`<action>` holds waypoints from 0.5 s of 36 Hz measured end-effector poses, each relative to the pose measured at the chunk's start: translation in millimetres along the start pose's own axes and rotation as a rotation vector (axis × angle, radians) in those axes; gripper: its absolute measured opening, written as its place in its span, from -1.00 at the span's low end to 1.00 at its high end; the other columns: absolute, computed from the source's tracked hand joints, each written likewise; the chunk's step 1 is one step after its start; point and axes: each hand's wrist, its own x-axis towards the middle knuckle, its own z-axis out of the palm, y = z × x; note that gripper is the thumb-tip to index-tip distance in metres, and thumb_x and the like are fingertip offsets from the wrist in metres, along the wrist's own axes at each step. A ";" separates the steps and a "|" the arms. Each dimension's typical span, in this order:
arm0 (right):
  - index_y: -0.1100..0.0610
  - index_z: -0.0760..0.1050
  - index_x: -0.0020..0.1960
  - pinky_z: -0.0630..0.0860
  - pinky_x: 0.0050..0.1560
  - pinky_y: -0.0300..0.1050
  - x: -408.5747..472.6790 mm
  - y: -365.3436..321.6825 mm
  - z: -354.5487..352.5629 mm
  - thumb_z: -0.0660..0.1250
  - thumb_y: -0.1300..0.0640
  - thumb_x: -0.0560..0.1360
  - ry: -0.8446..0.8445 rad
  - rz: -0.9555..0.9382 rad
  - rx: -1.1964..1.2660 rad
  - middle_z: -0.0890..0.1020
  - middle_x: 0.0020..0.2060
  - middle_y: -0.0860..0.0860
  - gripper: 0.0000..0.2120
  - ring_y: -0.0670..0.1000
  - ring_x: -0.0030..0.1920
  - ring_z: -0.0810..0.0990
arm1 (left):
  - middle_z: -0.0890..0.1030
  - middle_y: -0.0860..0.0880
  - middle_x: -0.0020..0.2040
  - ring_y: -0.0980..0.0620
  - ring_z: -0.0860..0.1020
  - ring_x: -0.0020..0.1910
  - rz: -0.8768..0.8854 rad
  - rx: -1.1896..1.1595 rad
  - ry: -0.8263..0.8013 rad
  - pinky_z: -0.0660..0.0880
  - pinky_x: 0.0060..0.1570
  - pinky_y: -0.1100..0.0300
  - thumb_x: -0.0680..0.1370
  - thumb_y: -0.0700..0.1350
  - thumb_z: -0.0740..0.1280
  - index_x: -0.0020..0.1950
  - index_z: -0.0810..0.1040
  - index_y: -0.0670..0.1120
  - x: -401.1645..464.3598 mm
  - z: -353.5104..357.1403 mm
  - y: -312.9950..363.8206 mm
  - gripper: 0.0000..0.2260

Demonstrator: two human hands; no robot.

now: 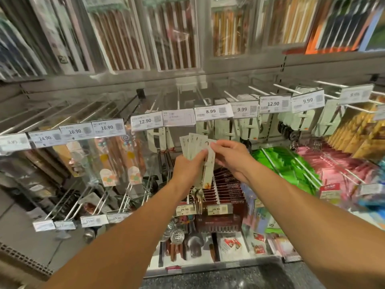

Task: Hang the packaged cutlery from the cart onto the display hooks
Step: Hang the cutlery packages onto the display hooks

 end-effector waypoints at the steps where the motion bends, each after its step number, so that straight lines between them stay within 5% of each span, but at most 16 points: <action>1: 0.18 0.61 0.04 0.63 0.00 -0.11 1.9 -0.2 -0.4 0.40 0.25 0.52 0.033 -0.004 0.033 0.70 0.00 0.15 -0.90 0.07 -0.01 0.69 | 0.72 0.01 -0.07 -0.01 0.68 -0.06 -0.021 -0.007 0.006 0.60 -0.02 0.04 0.60 -0.01 0.35 0.06 0.66 0.00 0.0 -1.9 0.2 -0.87; 8: 0.15 0.58 0.08 0.63 -0.19 -0.19 19.7 -12.1 11.3 0.35 0.26 0.56 0.172 -0.079 0.042 0.70 -0.05 0.10 -0.88 0.04 -0.06 0.71 | 0.59 -0.02 -0.35 0.17 0.58 -0.43 0.012 0.011 0.146 0.43 -0.43 0.33 0.64 0.03 0.28 -0.15 0.58 -0.18 2.9 -18.8 -1.2 -0.68; 11: 0.07 0.57 0.02 0.62 0.11 0.02 29.6 -15.6 18.1 0.32 0.32 0.55 0.191 -0.100 0.081 0.69 0.03 0.12 -0.83 0.11 0.08 0.67 | 0.51 0.02 -0.50 0.21 0.45 -0.63 0.018 0.008 0.147 0.33 -0.61 0.37 0.65 -0.01 0.27 -0.30 0.51 -0.14 2.6 -24.0 -3.0 -0.64; 15: 0.05 0.52 -0.07 0.55 0.24 0.06 36.0 -19.5 23.3 0.26 0.38 0.55 0.221 -0.097 0.202 0.68 0.06 0.13 -0.77 0.11 0.13 0.65 | 0.46 0.09 -0.56 0.20 0.41 -0.64 0.019 0.024 0.113 0.33 -0.59 0.40 0.66 -0.04 0.26 -0.31 0.48 -0.12 -1.6 -28.8 -3.8 -0.65; 18: 0.02 0.50 -0.08 0.56 0.20 0.01 38.8 -19.8 24.8 0.24 0.40 0.54 0.259 -0.105 0.211 0.68 0.03 0.08 -0.73 0.07 0.10 0.65 | 0.63 -0.07 -0.33 0.03 0.59 -0.40 0.009 0.035 0.110 0.53 -0.43 0.23 0.65 0.00 0.28 -0.18 0.59 -0.13 -4.6 -29.8 -3.3 -0.71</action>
